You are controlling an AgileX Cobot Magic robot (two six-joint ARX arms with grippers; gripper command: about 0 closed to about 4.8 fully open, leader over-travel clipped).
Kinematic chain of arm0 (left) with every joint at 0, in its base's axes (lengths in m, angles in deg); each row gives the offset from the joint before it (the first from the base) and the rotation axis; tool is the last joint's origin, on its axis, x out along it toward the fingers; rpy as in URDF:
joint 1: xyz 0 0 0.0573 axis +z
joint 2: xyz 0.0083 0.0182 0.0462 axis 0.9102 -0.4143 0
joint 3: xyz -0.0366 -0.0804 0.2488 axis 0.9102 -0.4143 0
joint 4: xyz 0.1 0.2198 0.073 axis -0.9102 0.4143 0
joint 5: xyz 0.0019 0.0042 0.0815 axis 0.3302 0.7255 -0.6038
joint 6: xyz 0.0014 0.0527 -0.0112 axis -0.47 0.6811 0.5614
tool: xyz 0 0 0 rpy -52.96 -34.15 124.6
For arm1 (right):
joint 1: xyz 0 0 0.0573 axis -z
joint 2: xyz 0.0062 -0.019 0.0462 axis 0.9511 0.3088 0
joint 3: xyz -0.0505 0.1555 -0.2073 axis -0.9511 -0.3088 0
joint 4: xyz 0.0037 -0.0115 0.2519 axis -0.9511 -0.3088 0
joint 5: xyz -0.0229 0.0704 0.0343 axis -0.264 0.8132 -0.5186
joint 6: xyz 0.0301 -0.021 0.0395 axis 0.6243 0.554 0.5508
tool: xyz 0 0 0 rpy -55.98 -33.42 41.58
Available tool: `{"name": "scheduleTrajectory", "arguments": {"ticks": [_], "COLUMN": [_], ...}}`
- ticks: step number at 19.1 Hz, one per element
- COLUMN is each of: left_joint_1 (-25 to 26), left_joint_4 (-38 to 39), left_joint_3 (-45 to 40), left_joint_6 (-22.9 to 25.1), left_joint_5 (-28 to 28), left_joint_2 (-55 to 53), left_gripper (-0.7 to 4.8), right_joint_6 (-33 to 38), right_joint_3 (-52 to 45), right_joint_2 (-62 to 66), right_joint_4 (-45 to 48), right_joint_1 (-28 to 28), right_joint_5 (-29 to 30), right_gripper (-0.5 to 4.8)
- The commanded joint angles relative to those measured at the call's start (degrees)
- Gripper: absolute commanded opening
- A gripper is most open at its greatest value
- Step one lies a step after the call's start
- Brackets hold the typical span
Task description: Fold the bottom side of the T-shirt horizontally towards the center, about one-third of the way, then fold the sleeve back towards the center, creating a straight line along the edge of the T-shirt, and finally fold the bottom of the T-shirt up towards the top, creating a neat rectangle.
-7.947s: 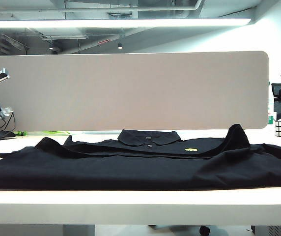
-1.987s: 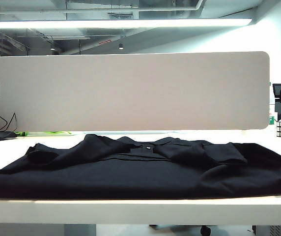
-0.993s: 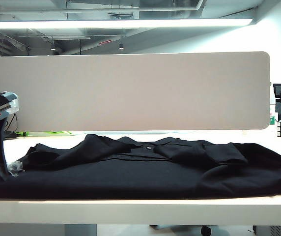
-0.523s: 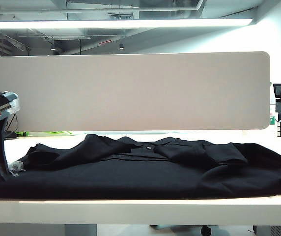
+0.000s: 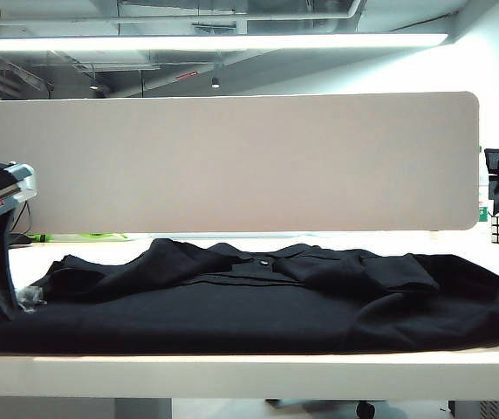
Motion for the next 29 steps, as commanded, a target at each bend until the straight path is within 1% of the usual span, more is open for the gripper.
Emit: {"name": "scheduleTrajectory", "arguments": {"ticks": [1, 2, 3, 5, 6, 7, 9, 11, 14, 16, 17, 18, 19, 20, 22, 23, 24, 25, 26, 28, 29], "left_joint_1": [-0.13, -0.11, -0.11, -0.11, -0.11, -0.11, -0.13, -0.13, -0.15, -0.15, -0.15, -0.13, -0.13, -0.13, -0.13, -0.11, -0.11, -0.09, -0.09, -0.09, -0.09], "left_joint_4": [0.72, -0.5, -1.2, 0.24, 3.65, 7.04, 12.13, 18.91, 24.94, 29.46, 31.34, 32.54, 31.43, 28.87, 21.57, 14.19, 7.56, 2.95, -1.88, -3.96, -3.96], "left_joint_3": [-0.63, -0.61, -0.5, 0.44, 1.42, 2.27, 3.23, 3.48, 3.65, 4.98, 5.79, 7.39, 8.17, 8.41, 8.44, 8.5, 8.98, 10.19, 13.44, 22.91, 27.54], "left_joint_6": [0.48, 0.5, 0.46, -0.04, -0.7, -2.64, -3.32, -7.34, -11.85, -12.22, -12.22, -12.13, -11.54, -11.45, -9.75, -8.55, -7.02, -5.9, -3.74, -0.81, 0.26], "left_joint_5": [-0.22, 1.44, 3.15, 6.93, 6.97, 5.11, 4.98, 4.76, 4.76, 4.63, 3.63, 0.09, -2.29, -3.52, -3.76, -3.82, -3.89, -4.24, -4.61, -4.94, -5.01], "left_joint_2": [-0.39, -0.37, -0.22, 1.51, 5.66, 9.35, 16.83, 25.7, 37.59, 42.84, 44.96, 47.76, 48.02, 47.5, 43.43, 36.76, 29.7, 23.47, 13.68, -3.58, -10.49], "left_gripper": [0.13, -0.05, -0.05, -0.05, -0.05, -0.05, -0.05, -0.05, -0.05, -0.05, -0.05, -0.05, -0.05, -0.05, -0.05, -0.05, -0.05, -0.05, -0.05, -0.06, -0.05], "right_joint_6": [-1.55, -1.55, -2.01, -2.19, -2.16, -2.16, -2.1, -1.92, -1.33, 0.07, 0.11, 0.11, 0.11, 0.22, 0.22, 0.2, -0.24, -0.92, -2.56, -6.38, -6.67], "right_joint_3": [-0.72, -0.63, -0.26, 0.81, 1.66, 2.36, 3.74, 4.37, 4.37, 4.68, 5.33, 6.91, 7.63, 8.07, 9.27, 11.02, 13.2, 15.78, 20.37, 29.66, 32.98], "right_joint_2": [0.31, 0.31, 0.17, -1.55, -5.46, -9.27, -17.33, -26.53, -39.93, -45.16, -47.5, -48.98, -48.59, -46.93, -40.92, -32.81, -25.27, -19.1, -10.43, 3.37, 8.48], "right_joint_4": [-1.79, -1.51, -2.01, -4.46, -6.75, -9.01, -14.97, -22.16, -30.95, -34.34, -36.04, -36.7, -35.19, -31.85, -24.55, -17.86, -13.05, -10.19, -7.52, -7.21, -7.1], "right_joint_1": [-0.07, -0.07, -0.07, -0.09, -0.22, -0.57, -0.81, -0.81, -0.76, -0.79, -0.79, -0.76, -0.79, -0.72, -0.7, -0.76, -0.74, -0.74, -0.74, -0.74, -0.74], "right_joint_5": [-3.52, -3.37, -1.86, 2.8, 5.51, 5.79, 5.84, 5.51, 4.44, 4.09, 3.82, 1.07, -0.35, -0.96, -1.46, -0.83, -0.46, -0.46, -0.46, -0.37, -0.39], "right_gripper": [0.1, -0.06, -0.06, -0.06, -0.06, -0.06, -0.06, -0.06, -0.06, -0.06, -0.06, -0.06, -0.06, -0.06, -0.06, -0.06, -0.06, -0.06, -0.06, -0.06, -0.06]}}
